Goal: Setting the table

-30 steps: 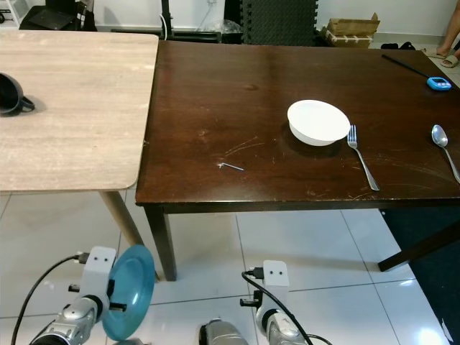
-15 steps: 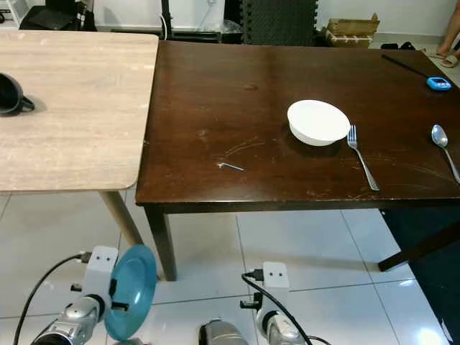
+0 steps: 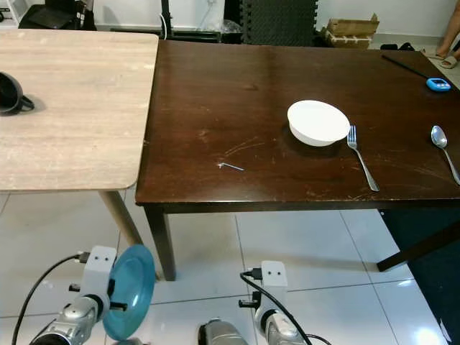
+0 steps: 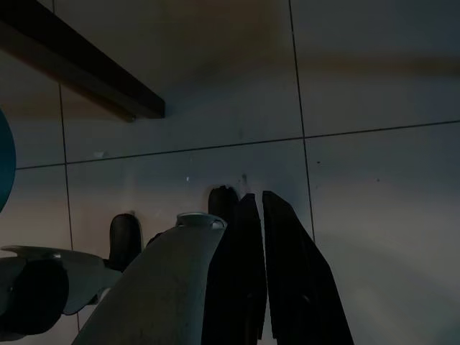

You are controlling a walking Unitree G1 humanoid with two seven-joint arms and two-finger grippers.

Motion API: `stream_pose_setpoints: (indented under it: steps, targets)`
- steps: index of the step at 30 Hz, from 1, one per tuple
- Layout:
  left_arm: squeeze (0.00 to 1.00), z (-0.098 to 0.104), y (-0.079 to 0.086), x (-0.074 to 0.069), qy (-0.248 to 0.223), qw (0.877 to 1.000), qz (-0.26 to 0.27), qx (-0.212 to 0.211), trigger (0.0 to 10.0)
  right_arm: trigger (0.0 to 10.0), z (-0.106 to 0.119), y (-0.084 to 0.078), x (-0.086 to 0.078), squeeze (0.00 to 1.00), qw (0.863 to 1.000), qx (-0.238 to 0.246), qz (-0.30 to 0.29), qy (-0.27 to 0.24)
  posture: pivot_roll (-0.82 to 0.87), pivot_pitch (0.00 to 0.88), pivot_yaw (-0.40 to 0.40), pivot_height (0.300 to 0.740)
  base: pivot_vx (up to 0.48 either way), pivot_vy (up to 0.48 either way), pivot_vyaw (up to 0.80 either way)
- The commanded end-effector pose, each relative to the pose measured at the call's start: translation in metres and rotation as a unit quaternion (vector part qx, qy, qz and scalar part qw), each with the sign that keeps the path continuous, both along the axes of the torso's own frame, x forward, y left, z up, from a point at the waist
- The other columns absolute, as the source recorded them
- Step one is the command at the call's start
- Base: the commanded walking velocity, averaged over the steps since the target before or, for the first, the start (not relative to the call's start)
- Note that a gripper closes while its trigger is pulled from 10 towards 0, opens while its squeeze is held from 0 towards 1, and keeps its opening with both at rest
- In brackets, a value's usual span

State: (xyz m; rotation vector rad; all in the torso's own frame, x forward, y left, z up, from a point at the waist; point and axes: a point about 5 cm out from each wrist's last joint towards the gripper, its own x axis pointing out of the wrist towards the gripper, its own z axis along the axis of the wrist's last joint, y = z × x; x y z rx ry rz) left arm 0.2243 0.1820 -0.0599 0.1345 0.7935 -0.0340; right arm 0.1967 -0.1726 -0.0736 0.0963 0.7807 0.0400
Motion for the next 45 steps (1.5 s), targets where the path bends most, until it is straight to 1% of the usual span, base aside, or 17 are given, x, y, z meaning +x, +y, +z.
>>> stream_pose_setpoints:
  steps: [1, 8, 12, 19, 26, 30, 40, 45]
  targets:
    - [0.0, -0.0051, 0.0016, -0.0081, 0.015, 1.0, 0.005, -0.001, 10.0, 10.0, -0.0048, 0.0004, -0.0082, 0.0, 1.0, -0.001, 0.001, 0.017, 0.07, 0.059, -0.005, 0.74, 0.0, 0.0, 0.0]
    - [0.0, -0.0043, 0.0005, -0.0067, 0.012, 1.0, 0.003, 0.0, 10.0, 10.0, -0.005, -0.0004, -0.0089, 0.0, 1.0, -0.004, 0.001, 0.016, 0.07, 0.069, -0.004, 0.74, 0.0, 0.0, 0.0]
    - [0.0, -0.0038, 0.0003, -0.0064, 0.007, 1.0, 0.004, 0.001, 10.0, 10.0, -0.0053, 0.0011, -0.0097, 0.0, 1.0, 0.008, -0.008, 0.015, 0.06, 0.069, 0.004, 0.74, 0.0, 0.0, 0.0]
    - [0.0, -0.0034, 0.0001, -0.006, 0.004, 1.0, 0.005, 0.002, 10.0, 10.0, -0.0051, 0.0022, -0.0091, 0.0, 1.0, 0.009, -0.006, 0.015, 0.07, 0.067, 0.006, 0.74, 0.0, 0.0, 0.0]
    - [0.0, -0.0043, 0.0012, -0.0075, 0.006, 1.0, 0.007, 0.003, 10.0, 10.0, -0.0055, 0.0035, -0.0095, 0.0, 1.0, 0.01, -0.004, 0.016, 0.07, 0.065, 0.004, 0.74, 0.0, 0.0, 0.0]
    - [0.0, -0.0044, 0.0015, -0.0077, 0.007, 1.0, 0.006, 0.004, 10.0, 10.0, -0.0048, 0.0036, -0.0083, 0.0, 1.0, 0.022, -0.012, 0.014, 0.07, 0.064, 0.006, 0.74, 0.0, 0.0, 0.0]
    - [0.0, -0.0052, -0.0006, -0.0084, 0.01, 1.0, 0.003, 0.004, 10.0, 10.0, -0.005, 0.0008, -0.0092, 0.0, 1.0, 0.015, -0.01, 0.014, 0.06, 0.064, 0.006, 0.74, 0.0, 0.0, 0.0]
    - [0.0, -0.0053, -0.0007, -0.0085, 0.01, 1.0, 0.003, 0.002, 10.0, 10.0, -0.005, 0.0007, -0.0101, 0.0, 1.0, 0.027, -0.012, 0.011, 0.06, 0.066, 0.01, 0.74, 0.0, 0.0, 0.0]
